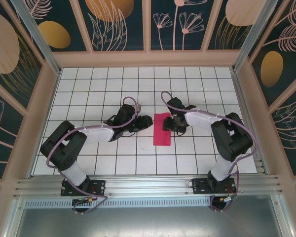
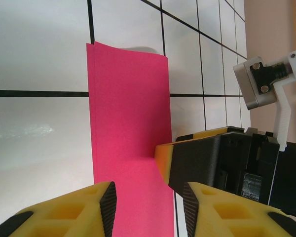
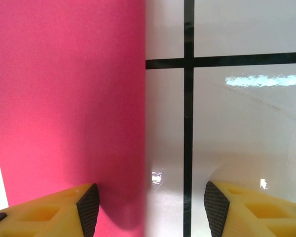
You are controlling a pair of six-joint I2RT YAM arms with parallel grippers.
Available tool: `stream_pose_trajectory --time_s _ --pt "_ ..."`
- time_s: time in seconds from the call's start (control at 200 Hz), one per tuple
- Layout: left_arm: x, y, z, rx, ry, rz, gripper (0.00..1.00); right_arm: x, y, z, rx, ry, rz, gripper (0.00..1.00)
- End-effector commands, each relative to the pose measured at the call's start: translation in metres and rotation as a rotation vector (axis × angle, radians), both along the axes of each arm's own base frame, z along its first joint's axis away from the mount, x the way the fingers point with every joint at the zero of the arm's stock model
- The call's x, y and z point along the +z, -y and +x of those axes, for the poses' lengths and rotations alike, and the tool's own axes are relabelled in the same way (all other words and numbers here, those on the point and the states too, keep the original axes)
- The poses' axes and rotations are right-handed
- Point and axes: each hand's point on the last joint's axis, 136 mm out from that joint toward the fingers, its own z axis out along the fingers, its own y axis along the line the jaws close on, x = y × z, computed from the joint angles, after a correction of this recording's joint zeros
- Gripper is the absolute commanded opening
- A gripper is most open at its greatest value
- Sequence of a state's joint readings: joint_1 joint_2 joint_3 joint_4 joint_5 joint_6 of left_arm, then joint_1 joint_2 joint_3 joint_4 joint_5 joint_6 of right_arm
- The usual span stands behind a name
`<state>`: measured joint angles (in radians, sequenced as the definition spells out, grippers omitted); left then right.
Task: Fold a paper plane with a square sheet of paper (pick it up from the middle)
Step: Fold the square sheet of paper in half at the center of the table.
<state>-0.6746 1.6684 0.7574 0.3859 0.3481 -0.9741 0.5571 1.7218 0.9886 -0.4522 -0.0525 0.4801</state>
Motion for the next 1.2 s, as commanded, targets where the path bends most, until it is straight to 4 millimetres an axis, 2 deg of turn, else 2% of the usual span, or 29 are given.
stream_pose_trajectory --time_s 0.0,0.33,0.485,0.585,0.6,0.665,0.775,0.991,1.196 --pt "0.005 0.006 0.006 0.002 0.014 -0.012 0.43 -0.004 0.001 0.005 -0.023 -0.006 -0.014 0.62" --pt "0.003 -0.001 0.009 0.039 0.015 0.016 0.43 -0.005 0.002 0.004 -0.023 -0.012 -0.017 0.62" --pt "0.004 -0.006 0.011 0.063 0.022 0.030 0.43 0.008 -0.006 0.004 -0.003 0.018 0.039 0.62" --pt "0.005 -0.014 0.012 0.098 0.033 0.055 0.43 0.010 -0.002 0.002 0.006 0.022 0.027 0.62" --pt "0.005 -0.015 0.013 0.104 0.036 0.057 0.43 0.011 0.005 0.006 -0.014 0.022 0.026 0.62" --pt "0.005 -0.018 0.013 0.120 0.040 0.064 0.43 0.011 0.010 0.006 -0.020 0.024 0.021 0.62" --pt "0.005 -0.019 0.013 0.126 0.041 0.066 0.43 0.014 0.015 0.007 -0.044 0.031 0.030 0.62" --pt "0.004 -0.015 0.014 0.112 0.033 0.055 0.44 0.017 0.001 0.004 0.003 0.023 0.111 0.62" --pt "0.002 -0.014 0.013 0.104 0.026 0.055 0.44 0.014 -0.001 0.003 0.042 0.016 0.110 0.63"
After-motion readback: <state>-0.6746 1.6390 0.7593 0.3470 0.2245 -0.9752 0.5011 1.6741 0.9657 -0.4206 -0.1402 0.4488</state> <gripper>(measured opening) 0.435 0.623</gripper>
